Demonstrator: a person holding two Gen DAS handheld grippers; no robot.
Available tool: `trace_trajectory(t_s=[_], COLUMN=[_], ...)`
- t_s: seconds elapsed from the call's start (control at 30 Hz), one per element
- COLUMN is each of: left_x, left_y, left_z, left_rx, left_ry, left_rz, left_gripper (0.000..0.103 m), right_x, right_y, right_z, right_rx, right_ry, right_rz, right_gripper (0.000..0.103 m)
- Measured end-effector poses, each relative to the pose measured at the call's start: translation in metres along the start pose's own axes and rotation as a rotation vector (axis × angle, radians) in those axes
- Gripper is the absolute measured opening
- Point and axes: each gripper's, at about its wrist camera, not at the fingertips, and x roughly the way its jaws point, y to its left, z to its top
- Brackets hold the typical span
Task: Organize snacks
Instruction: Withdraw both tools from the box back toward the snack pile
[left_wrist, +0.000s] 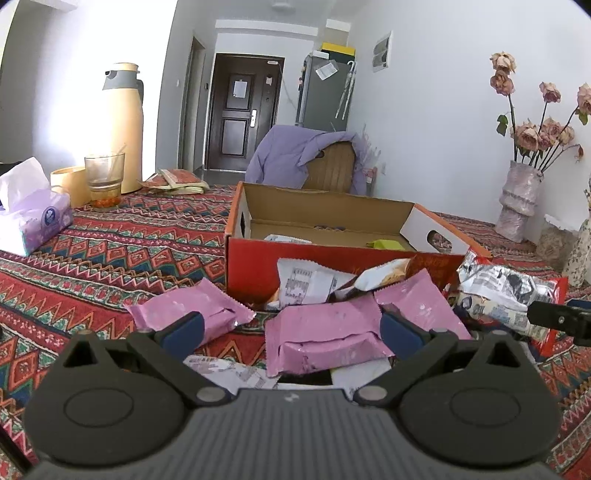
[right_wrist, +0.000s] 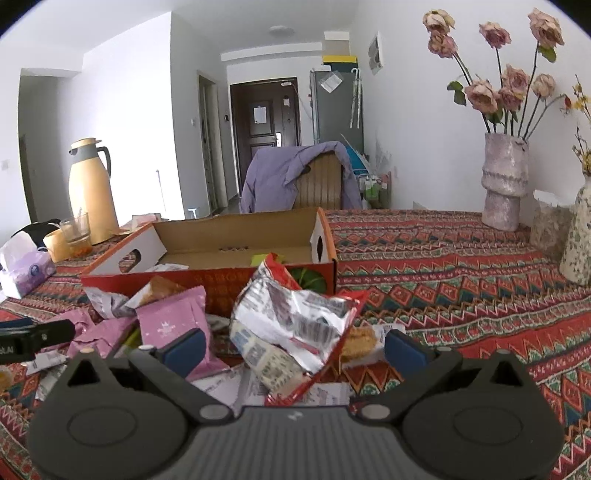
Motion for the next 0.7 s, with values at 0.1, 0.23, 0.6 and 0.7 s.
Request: trace_trajectory(t_s=[0.1, 0.23, 0.6, 0.7], left_x=[0.004, 0.005, 0.002, 0.001], left_y=[-0.001, -0.004, -0.010, -0.007], left_z=[-0.002, -0.009, -0.015, -0.015], left_rx=[0.010, 0.032, 0.056, 0.045], left_ry=[-0.004, -0.016, -0.049, -0.056], left_rz=[-0.005, 0.015, 0.032, 0.039], left_gripper=[0.103, 0.103, 0.103, 0.103], right_x=[0.001, 0.002, 0.007, 0.008], right_y=[-0.002, -0.005, -0.006, -0.005], right_z=[-0.003, -0.006, -0.012, -0.014], right_rx=[0.007, 0.027, 0.027, 0.017], right_ry=[0.000, -0.008, -0.024, -0.012], right_rz=[0.006, 0.018, 0.064, 0.067], right_gripper=[0.103, 0.103, 0.103, 0.103])
